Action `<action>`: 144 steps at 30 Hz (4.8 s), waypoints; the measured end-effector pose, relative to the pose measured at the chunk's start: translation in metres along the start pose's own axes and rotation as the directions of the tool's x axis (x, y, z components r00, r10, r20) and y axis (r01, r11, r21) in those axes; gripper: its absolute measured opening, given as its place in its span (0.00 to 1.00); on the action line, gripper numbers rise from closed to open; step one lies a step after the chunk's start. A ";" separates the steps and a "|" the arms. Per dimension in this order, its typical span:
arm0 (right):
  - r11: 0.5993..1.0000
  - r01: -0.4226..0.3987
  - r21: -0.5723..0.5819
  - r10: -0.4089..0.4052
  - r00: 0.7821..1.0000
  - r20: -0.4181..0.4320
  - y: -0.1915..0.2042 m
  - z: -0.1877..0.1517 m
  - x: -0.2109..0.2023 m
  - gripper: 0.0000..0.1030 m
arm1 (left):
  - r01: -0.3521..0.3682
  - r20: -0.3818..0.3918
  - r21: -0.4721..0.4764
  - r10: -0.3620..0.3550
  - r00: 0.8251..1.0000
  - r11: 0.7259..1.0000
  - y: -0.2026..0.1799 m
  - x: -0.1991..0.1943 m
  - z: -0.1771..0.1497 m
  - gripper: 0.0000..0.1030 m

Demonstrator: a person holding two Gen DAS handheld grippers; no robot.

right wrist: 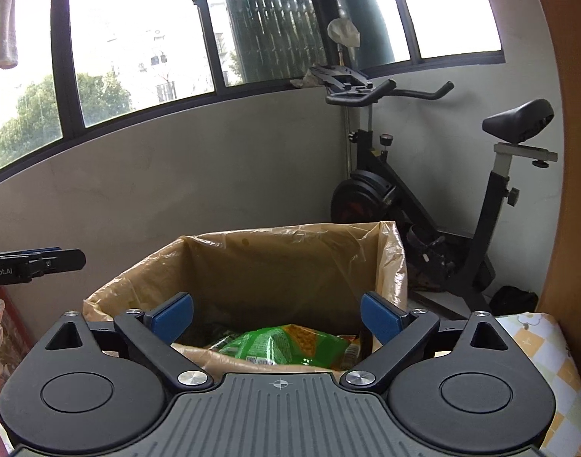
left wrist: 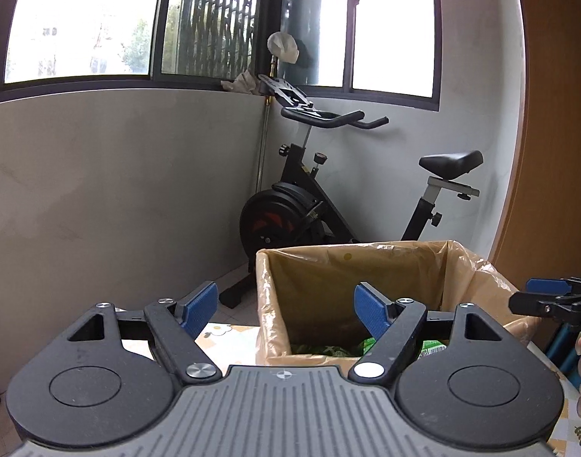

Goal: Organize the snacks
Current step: 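Open both tools to drop the green bag and red packet into the box, then grasp the orange chip bag with the right tool while the left tool moves to a red jerky packet, then grasp the red jerky packet with the left tool while the right tool holds the orange bag, then lift the orange bag and red packet and carry both over the box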

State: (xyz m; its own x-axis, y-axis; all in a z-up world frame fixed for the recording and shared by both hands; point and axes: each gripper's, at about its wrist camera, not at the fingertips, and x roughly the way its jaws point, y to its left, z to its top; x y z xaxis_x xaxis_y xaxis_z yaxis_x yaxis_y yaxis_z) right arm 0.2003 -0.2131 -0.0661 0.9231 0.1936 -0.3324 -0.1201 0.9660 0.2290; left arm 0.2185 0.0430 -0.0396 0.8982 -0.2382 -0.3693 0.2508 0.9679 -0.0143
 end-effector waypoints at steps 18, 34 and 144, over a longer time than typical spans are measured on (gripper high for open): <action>0.984 0.174 0.038 -0.169 0.980 -0.106 -0.031 -0.132 -0.057 1.00 | -0.018 -0.024 -0.114 0.015 1.000 0.993 0.031 -0.059 -0.084 0.94; 0.975 0.195 0.109 -0.159 0.948 -0.275 -0.028 -0.202 -0.028 0.73 | 0.036 -0.173 -0.079 -0.049 0.984 0.996 0.015 -0.035 -0.148 0.88; 0.999 0.044 0.010 -0.045 0.977 0.208 0.007 0.028 -0.045 0.56 | 0.057 0.105 -0.010 -0.056 0.993 0.998 -0.068 -0.026 -0.015 0.54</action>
State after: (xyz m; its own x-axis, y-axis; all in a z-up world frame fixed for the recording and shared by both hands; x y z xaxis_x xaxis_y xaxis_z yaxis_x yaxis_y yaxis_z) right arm 0.1682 -0.2197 -0.0239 0.9833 0.1100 -0.1448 -0.0758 0.9718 0.2235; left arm 0.1732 -0.0156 -0.0428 0.9157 -0.2989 -0.2685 0.2980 0.9535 -0.0450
